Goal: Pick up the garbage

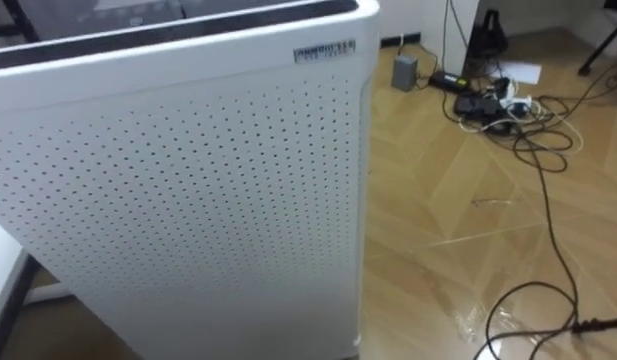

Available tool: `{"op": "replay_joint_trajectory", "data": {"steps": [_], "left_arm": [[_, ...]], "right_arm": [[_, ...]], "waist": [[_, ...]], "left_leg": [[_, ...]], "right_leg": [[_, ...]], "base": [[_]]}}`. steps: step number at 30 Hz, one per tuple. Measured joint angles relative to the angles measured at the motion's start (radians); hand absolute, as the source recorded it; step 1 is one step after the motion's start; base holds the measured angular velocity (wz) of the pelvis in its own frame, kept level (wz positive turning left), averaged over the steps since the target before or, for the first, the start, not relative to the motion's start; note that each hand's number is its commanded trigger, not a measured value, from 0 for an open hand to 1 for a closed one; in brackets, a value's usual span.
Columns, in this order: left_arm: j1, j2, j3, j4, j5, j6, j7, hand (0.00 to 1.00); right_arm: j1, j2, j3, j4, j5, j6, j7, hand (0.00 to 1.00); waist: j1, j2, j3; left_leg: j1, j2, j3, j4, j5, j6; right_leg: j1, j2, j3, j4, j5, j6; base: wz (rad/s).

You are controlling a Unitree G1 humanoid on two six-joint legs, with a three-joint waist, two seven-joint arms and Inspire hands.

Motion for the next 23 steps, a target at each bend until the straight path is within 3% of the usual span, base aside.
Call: {"op": "replay_joint_trajectory", "data": {"steps": [3,11,18,23], "left_arm": [[0.026,-0.005,0.046,0.055,-0.003,-0.004,0.066,0.00],[0.025,-0.048,0.150,0.287,-0.047,-0.015,0.171,0.00],[0.026,-0.116,0.237,0.410,-0.137,0.004,0.246,0.00],[0.021,-0.127,0.269,0.448,-0.142,0.029,0.278,0.00]], "right_arm": [[0.011,0.000,-0.039,0.052,0.017,-0.006,-0.023,1.00],[0.021,0.028,-0.133,0.232,0.067,-0.028,-0.057,1.00],[0.057,0.086,-0.215,0.288,0.195,-0.025,-0.073,1.00],[0.064,0.111,-0.245,0.317,0.225,-0.016,-0.083,1.00]], "waist": [[0.002,-0.014,0.0041],[0.001,-0.014,-0.0014],[0.001,-0.028,0.0029],[0.001,-0.033,0.0045]], "left_leg": [[0.034,0.000,0.003,-0.016,-0.003,-0.002],[0.086,0.001,0.006,-0.032,-0.014,-0.002],[0.118,0.002,0.010,-0.033,-0.027,-0.005],[0.132,0.004,0.013,-0.034,-0.033,-0.004]], "right_leg": [[0.029,0.002,0.000,-0.015,0.000,0.003],[0.094,0.007,0.001,-0.054,0.003,0.005],[0.126,0.010,0.011,-0.072,-0.001,0.008],[0.139,0.014,0.021,-0.072,-0.004,0.012]], "base": [[-0.03],[-0.01],[-0.04],[-0.01]]}}
